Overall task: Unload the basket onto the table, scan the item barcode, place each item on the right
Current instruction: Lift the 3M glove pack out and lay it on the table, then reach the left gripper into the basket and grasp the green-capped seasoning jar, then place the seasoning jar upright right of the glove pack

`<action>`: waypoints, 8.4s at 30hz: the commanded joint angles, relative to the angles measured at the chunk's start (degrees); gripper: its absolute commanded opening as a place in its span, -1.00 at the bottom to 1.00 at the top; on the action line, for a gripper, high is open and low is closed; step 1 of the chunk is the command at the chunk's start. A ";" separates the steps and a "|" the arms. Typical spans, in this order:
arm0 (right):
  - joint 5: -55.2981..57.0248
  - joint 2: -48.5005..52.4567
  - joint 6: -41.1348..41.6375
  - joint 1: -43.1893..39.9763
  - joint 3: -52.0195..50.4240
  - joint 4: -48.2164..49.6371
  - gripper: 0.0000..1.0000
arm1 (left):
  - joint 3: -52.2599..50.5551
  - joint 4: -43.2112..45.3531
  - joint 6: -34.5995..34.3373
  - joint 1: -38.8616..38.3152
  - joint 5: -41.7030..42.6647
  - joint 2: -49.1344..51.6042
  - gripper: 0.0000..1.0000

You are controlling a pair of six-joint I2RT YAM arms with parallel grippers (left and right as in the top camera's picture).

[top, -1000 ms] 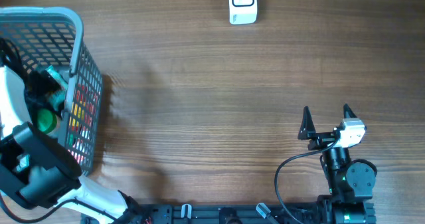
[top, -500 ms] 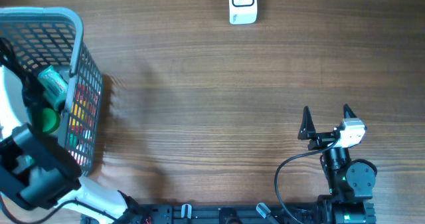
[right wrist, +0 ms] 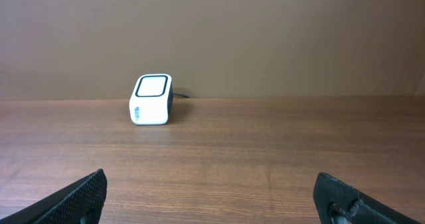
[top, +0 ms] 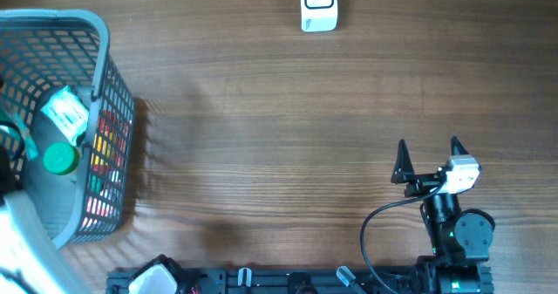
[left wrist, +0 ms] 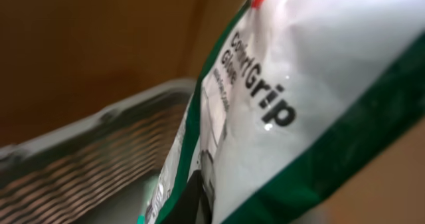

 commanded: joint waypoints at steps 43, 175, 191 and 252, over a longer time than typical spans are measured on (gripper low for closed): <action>-0.31 -0.31 -0.50 0.17 -0.07 0.11 0.99 | -17.57 -16.17 -16.35 -44.26 18.51 5.31 -0.92; -0.31 -0.31 -0.50 0.17 -0.07 0.11 1.00 | -0.90 -20.57 -30.21 1.81 9.81 10.84 0.61; -0.31 -0.31 -0.52 0.17 -0.07 0.11 0.99 | -0.92 -21.35 -30.62 -59.25 -1.57 9.14 0.60; -0.31 -0.31 -0.50 0.17 -0.07 0.11 0.99 | 28.13 -38.62 -31.04 -54.58 -32.59 21.24 1.00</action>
